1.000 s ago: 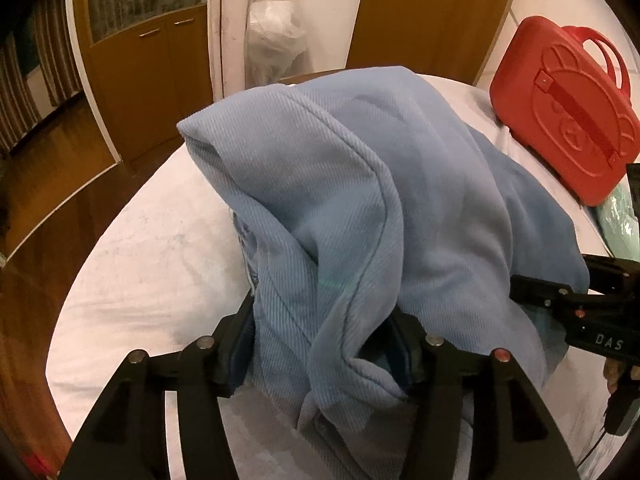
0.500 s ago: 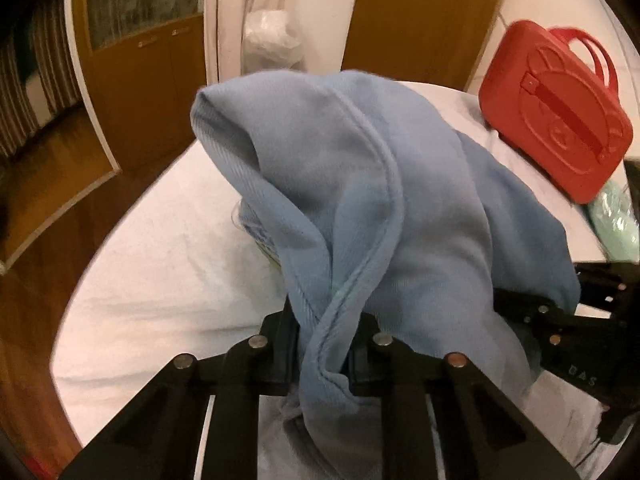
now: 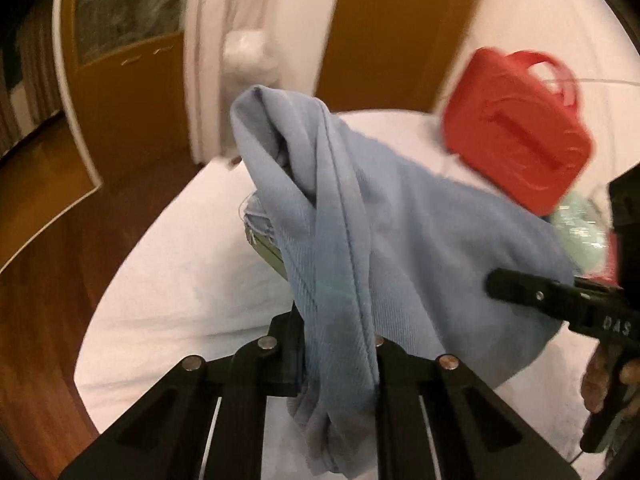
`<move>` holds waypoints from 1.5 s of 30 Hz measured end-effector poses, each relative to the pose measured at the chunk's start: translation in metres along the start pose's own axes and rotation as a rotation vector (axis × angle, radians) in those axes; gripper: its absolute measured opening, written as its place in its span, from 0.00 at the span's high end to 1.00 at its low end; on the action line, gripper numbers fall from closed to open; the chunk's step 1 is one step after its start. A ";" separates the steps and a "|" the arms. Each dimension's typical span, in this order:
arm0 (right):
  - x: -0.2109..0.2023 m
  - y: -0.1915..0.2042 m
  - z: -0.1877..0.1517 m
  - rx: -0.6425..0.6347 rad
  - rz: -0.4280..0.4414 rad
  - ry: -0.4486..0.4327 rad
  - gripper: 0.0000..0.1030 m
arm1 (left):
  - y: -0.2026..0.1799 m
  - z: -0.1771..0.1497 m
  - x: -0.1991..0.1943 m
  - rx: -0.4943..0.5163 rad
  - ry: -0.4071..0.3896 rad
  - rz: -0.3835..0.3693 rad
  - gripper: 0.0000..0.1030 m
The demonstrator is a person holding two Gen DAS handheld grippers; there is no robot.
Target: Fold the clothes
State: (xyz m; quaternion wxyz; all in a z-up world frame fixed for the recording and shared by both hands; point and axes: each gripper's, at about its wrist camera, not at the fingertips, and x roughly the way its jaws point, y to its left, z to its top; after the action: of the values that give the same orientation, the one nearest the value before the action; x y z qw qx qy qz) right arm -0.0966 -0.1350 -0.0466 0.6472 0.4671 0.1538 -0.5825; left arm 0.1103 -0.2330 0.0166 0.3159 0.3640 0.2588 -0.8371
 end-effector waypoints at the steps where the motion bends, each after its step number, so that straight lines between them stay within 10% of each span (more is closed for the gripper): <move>1: -0.016 0.001 0.000 0.011 0.021 -0.027 0.85 | -0.007 0.003 -0.011 0.015 -0.015 -0.015 0.91; 10: -0.109 0.018 -0.033 0.065 -0.027 -0.141 0.85 | -0.062 -0.024 -0.056 0.054 0.045 -0.169 0.91; 15: -0.113 0.007 -0.083 0.136 -0.068 -0.023 0.85 | -0.077 -0.074 -0.037 0.121 0.173 -0.122 0.89; 18: -0.089 0.000 -0.114 0.160 -0.087 0.052 0.84 | -0.079 -0.100 -0.022 0.160 0.209 -0.036 0.78; 22: -0.069 -0.002 -0.133 0.159 -0.176 0.051 0.68 | -0.076 -0.112 -0.017 0.201 0.160 0.069 0.33; 26: -0.075 -0.006 -0.136 0.164 -0.207 -0.009 0.37 | -0.073 -0.113 -0.001 0.214 0.167 0.076 0.26; 31: -0.069 -0.011 -0.143 0.166 -0.220 -0.008 0.36 | -0.069 -0.112 0.022 0.173 0.199 0.010 0.22; 34: -0.058 -0.007 -0.150 0.149 -0.176 0.002 0.33 | -0.071 -0.116 0.022 0.192 0.178 -0.008 0.28; 38: -0.050 0.007 -0.142 0.098 -0.216 -0.008 0.58 | -0.079 -0.117 0.018 0.169 0.205 -0.087 0.81; 39: -0.049 0.008 -0.140 0.113 -0.210 -0.001 0.82 | -0.082 -0.117 0.017 0.154 0.213 -0.101 0.83; 45: -0.062 0.013 -0.136 0.190 -0.099 0.013 0.86 | -0.092 -0.109 -0.006 0.133 0.185 -0.138 0.88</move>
State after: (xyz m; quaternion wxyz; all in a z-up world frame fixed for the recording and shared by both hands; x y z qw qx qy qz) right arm -0.0549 0.0077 -0.0657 0.5695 0.5218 0.1247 -0.6227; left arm 0.0962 -0.0967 -0.0252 0.2076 0.4410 0.2549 -0.8351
